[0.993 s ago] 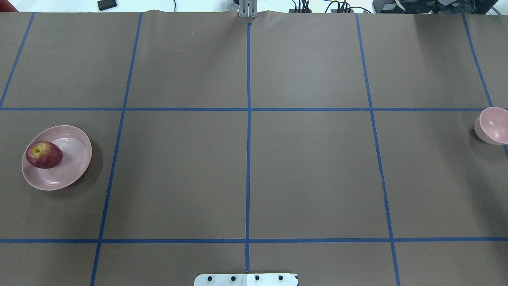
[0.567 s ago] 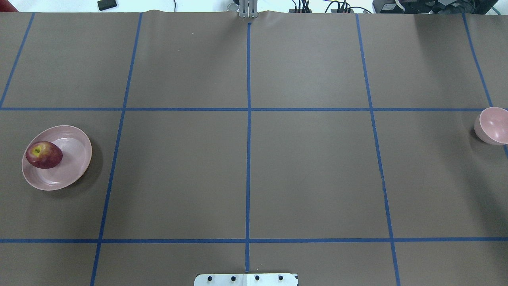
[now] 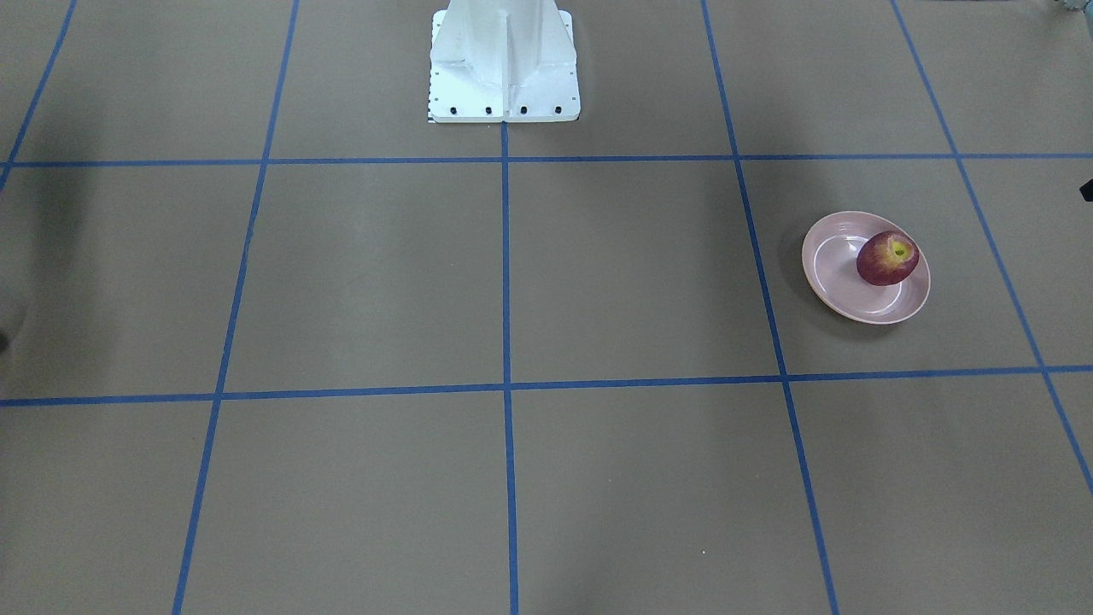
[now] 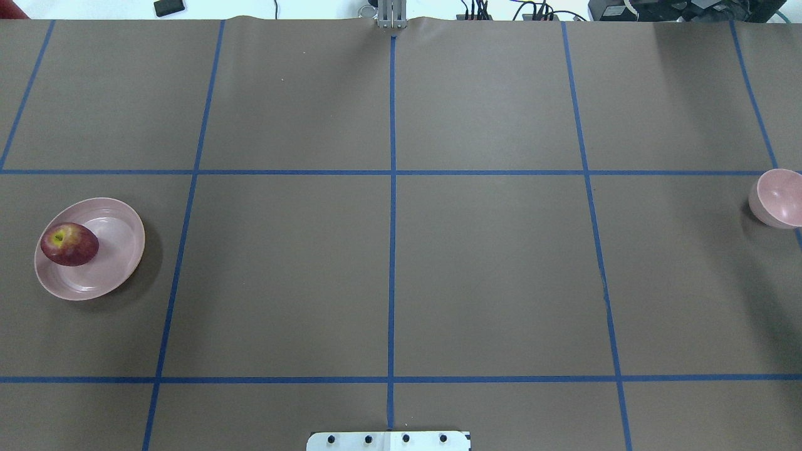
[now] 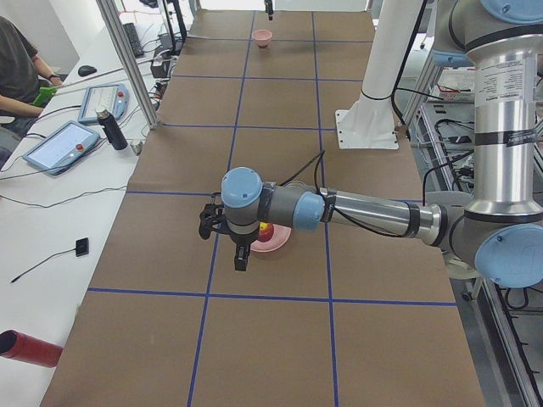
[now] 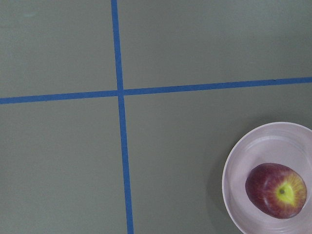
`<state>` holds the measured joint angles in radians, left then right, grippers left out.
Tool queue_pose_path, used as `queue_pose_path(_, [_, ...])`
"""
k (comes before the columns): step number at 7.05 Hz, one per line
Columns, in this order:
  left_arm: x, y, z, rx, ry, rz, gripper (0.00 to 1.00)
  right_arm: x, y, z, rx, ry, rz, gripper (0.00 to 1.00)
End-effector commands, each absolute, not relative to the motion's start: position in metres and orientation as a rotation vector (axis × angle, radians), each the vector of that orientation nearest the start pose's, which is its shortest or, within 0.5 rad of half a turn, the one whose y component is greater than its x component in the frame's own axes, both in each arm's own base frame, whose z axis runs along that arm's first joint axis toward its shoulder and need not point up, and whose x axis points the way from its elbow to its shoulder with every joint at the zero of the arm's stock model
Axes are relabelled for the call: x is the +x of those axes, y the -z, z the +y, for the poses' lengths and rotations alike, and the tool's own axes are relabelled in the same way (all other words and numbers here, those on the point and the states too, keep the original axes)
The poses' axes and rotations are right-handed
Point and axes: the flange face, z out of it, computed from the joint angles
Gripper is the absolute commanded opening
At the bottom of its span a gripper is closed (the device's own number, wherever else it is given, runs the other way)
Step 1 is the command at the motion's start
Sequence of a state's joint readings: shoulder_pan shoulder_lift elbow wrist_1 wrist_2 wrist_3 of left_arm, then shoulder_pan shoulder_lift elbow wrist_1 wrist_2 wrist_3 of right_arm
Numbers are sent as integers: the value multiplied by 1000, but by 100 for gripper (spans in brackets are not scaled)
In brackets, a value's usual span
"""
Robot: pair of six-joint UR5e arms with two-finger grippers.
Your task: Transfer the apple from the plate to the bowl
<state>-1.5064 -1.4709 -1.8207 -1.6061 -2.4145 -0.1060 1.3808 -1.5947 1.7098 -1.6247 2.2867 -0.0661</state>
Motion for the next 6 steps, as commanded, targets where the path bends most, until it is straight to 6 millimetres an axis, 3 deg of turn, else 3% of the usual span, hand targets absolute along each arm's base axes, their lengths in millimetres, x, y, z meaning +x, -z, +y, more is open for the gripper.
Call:
queue_pose_path(1, [-29,-574,-458,100,-37,853,98,-31,-658,-514,-8,258,-719,100])
queue_pose_path(2, [-29,-574,-459,97,-30,853,98,-32,-676,-525,13,229,-724,100])
queue_pose_path(4, [-29,-572,-459,95,-18,854,98,-33,-687,-528,0,80,-734,100])
queue_pose_path(6, [-29,-572,-459,94,-16,856,98,-43,-702,-531,-8,93,-736,99])
